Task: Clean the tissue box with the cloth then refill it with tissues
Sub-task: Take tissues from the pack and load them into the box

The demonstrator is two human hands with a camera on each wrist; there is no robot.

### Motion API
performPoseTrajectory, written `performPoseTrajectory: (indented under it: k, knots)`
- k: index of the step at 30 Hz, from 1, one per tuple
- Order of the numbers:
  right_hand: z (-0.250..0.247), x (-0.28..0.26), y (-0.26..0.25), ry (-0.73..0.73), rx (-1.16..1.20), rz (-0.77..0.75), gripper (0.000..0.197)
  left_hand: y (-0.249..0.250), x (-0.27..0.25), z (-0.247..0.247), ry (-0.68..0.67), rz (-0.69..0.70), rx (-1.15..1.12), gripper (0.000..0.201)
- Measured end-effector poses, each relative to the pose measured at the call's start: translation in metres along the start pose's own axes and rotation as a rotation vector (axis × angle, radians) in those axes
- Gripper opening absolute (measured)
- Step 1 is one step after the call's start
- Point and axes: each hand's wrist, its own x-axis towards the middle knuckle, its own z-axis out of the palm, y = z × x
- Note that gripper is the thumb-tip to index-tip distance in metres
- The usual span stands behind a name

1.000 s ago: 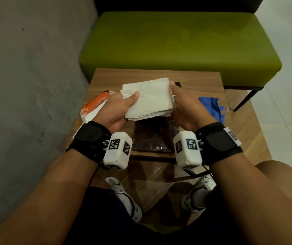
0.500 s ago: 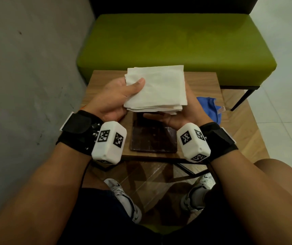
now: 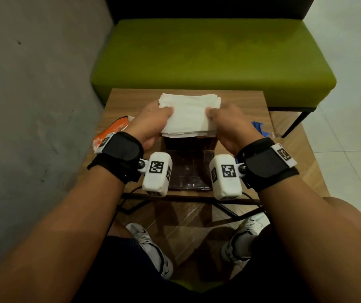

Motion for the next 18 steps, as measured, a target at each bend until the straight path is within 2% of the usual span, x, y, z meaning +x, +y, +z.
performPoseTrajectory:
  k: [4, 8, 13, 18]
  knots:
    - [-0.007, 0.016, -0.007, 0.045, -0.243, -0.076, 0.022, 0.005, 0.014, 0.0, 0.052, -0.009, 0.09, 0.012]
    - [-0.01, 0.035, -0.012, 0.147, -0.476, -0.143, 0.028, 0.0, 0.03, 0.001, 0.153, 0.034, 0.196, 0.018]
    - [-0.01, 0.05, 0.001, 0.231, -0.757, -0.162, 0.034, -0.008, 0.043, 0.001, 0.192, 0.049, 0.381, 0.024]
    - [-0.003, 0.06, 0.011, 0.241, -1.002, -0.237, 0.024, -0.018, 0.052, 0.0, 0.229, 0.127, 0.56, 0.023]
